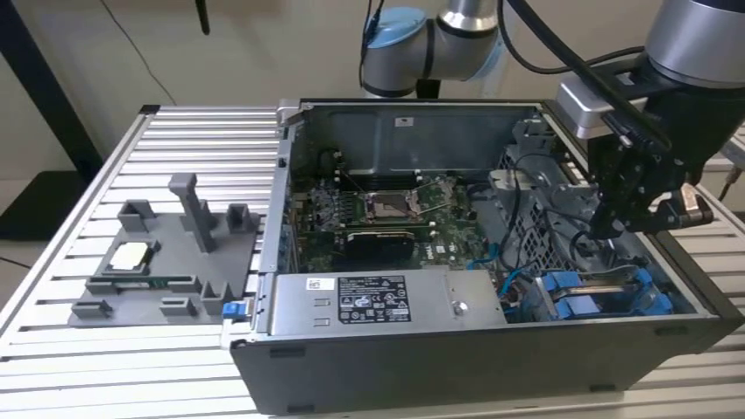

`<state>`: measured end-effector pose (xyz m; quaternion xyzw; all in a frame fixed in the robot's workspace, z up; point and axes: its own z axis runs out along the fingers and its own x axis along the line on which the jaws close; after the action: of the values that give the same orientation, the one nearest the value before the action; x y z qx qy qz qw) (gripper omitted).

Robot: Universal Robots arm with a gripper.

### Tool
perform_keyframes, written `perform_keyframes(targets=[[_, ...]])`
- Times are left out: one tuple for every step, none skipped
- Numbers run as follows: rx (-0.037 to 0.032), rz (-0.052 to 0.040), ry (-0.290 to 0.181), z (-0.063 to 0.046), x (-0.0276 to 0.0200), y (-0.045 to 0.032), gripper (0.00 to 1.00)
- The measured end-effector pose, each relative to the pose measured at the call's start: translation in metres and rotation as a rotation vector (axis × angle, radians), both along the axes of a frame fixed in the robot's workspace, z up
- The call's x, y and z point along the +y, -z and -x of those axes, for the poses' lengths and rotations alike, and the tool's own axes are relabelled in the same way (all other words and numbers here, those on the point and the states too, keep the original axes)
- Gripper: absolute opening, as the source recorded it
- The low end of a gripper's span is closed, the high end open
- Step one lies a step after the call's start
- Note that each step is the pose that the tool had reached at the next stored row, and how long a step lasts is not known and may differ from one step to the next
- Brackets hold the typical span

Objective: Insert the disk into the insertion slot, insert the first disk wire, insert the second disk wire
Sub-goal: 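Insert the first disk wire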

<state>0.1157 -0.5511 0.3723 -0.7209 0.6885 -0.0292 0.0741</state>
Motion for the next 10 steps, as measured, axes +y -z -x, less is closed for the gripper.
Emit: perform_keyframes(targets=[[0.0000, 0.0001, 0.000, -0.0001, 0.0000, 0.0000, 0.19], [0.0001, 0.0001, 0.000, -0.0001, 0.0000, 0.0000, 0.19], [0.0000, 0.0000, 0.000, -0.0001, 0.0000, 0.0000, 0.19], [0.0000, 0.0001, 0.000, -0.0001, 0.0000, 0.0000, 0.19], [0.0000, 0.0000, 0.000, -0.0002, 0.0000, 0.0000, 0.19], [0.0003, 0.0000, 0.000, -0.0005, 0.0000, 0.0002, 0.19], [0.0015, -0.0001, 0.000, -0.0013, 0.0000, 0.0006, 0.19], [0.0034, -0.0002, 0.000, -0.0024, -0.0001, 0.0010, 0.19], [0.0055, -0.0001, 0.000, -0.0040, 0.0000, 0.0014, 0.19], [0.0085, -0.0001, 0.000, -0.0060, -0.0001, 0.0018, 0.19]])
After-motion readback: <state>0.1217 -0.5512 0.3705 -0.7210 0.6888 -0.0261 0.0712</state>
